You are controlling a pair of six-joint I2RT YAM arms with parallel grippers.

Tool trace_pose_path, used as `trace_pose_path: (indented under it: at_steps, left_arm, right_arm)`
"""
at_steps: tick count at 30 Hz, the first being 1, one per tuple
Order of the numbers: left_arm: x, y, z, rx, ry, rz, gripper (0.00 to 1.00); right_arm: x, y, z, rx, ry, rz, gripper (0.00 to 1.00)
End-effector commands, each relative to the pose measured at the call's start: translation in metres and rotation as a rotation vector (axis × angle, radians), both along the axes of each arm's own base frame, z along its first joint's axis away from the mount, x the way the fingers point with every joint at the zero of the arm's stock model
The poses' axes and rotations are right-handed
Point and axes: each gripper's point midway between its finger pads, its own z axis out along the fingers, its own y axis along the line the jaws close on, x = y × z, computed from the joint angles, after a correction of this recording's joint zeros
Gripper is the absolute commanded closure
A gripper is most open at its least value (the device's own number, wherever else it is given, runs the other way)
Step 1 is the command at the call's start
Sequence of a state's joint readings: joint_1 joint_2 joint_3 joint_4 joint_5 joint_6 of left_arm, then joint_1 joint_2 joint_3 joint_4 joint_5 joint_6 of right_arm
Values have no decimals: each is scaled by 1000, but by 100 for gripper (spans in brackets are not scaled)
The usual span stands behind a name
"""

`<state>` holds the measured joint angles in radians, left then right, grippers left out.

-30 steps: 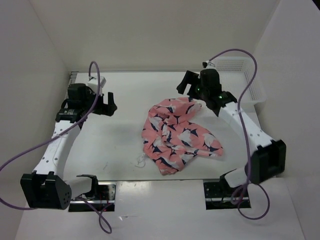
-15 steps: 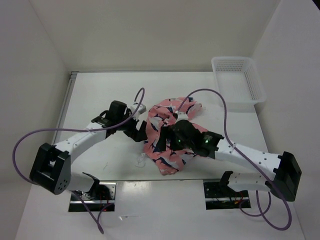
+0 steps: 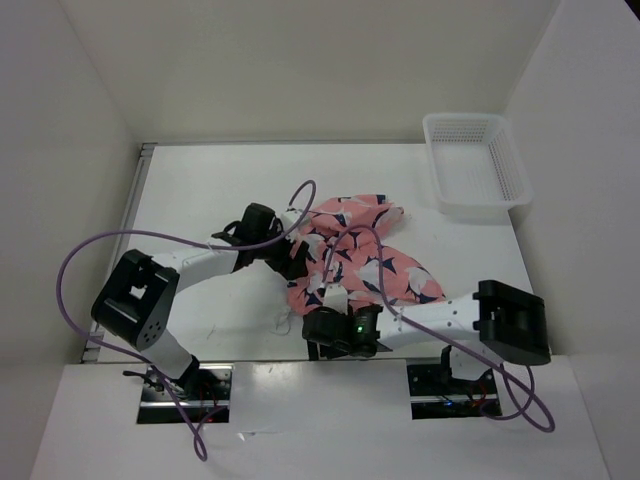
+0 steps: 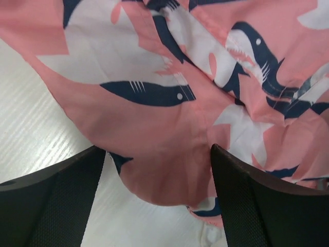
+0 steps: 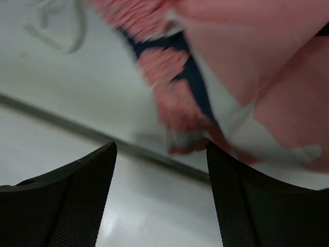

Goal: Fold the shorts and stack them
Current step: Move the shorts to the center of the board, then flatten the shorts out

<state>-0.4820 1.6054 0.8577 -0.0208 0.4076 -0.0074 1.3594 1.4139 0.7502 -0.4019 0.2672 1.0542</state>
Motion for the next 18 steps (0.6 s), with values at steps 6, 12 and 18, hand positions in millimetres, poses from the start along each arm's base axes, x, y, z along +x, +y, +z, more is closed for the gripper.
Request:
trace_pose_path:
  at_steps: [6,12,18]
  left_arm:
    - [22,-12,23,-52,-106,-7,46]
    - [18,-10,22,-42,-87,-7,90]
    - [35,16,55,-41,-128,77,100]
  right_arm:
    - [50,-1,-27,-88,-181,-303,56]
    - [56,-25,-18,-70,-221,-396,100]
    - [77,-54,26,-4,-268,-468,100]
